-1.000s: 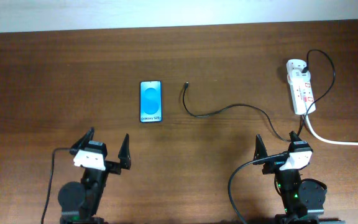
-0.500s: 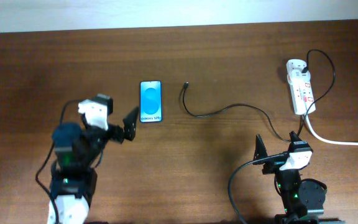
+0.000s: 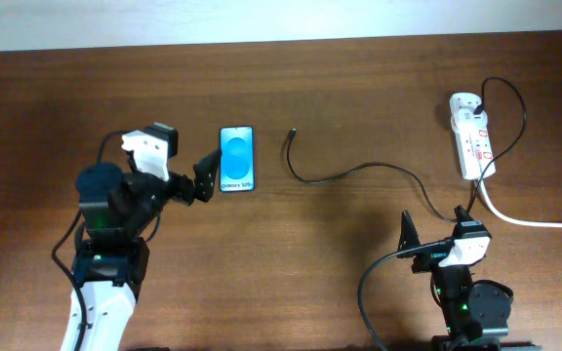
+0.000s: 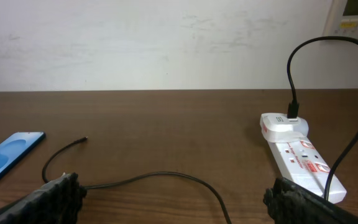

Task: Plug charger to phone and switch on socket
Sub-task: 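Reach the left gripper forward over the blue phone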

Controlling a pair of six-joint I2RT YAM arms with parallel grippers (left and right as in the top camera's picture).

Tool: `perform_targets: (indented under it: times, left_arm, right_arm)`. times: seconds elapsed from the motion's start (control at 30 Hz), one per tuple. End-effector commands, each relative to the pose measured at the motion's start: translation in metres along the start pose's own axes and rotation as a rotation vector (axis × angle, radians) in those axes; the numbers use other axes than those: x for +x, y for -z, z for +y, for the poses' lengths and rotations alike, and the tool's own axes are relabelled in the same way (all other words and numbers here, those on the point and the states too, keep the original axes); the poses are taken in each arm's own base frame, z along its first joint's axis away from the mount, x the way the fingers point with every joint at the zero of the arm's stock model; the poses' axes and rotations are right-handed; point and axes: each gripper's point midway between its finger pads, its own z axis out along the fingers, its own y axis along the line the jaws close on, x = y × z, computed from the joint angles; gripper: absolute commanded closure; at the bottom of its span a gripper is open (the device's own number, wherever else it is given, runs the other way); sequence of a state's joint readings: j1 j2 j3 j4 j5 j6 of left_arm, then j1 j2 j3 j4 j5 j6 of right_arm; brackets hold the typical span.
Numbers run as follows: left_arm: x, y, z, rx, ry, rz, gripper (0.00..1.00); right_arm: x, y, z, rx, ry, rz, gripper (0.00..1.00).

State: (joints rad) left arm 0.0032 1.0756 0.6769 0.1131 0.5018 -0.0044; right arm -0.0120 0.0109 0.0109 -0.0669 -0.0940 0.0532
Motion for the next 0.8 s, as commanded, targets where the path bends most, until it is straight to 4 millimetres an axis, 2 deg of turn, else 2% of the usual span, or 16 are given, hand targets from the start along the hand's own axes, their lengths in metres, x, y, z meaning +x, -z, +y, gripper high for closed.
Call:
perform_targets:
  times: [0.0,0.27,0.57,0.7,0.77]
  left_arm:
    - [-0.024,-0.003,0.002,0.008,-0.012,-0.035,0.01]
    - [-0.019,-0.029,0.017,0.008,0.053,0.092,0.01]
    - [-0.040,-0.042,0.036,-0.035,0.080,0.133,0.01]
    - [-0.046,-0.053,0.044,-0.028,0.082,0.258,0.01]
    - [-0.039,-0.052,0.043,-0.008,0.051,0.360,0.01]
  right_arm:
    - [0.002,0.000,0.001,-0.004,-0.005,0.003,0.02]
    - [0.002,0.000,0.001,-0.004,-0.005,0.003,0.02]
    - [0.002,0.000,0.001,-0.004,-0.005,0.003,0.02]
    - [0.002,0.000,0.001,-0.004,-0.005,0.003,0.02]
    - [0.002,0.000,0.001,-0.004,-0.005,0.003,0.02]
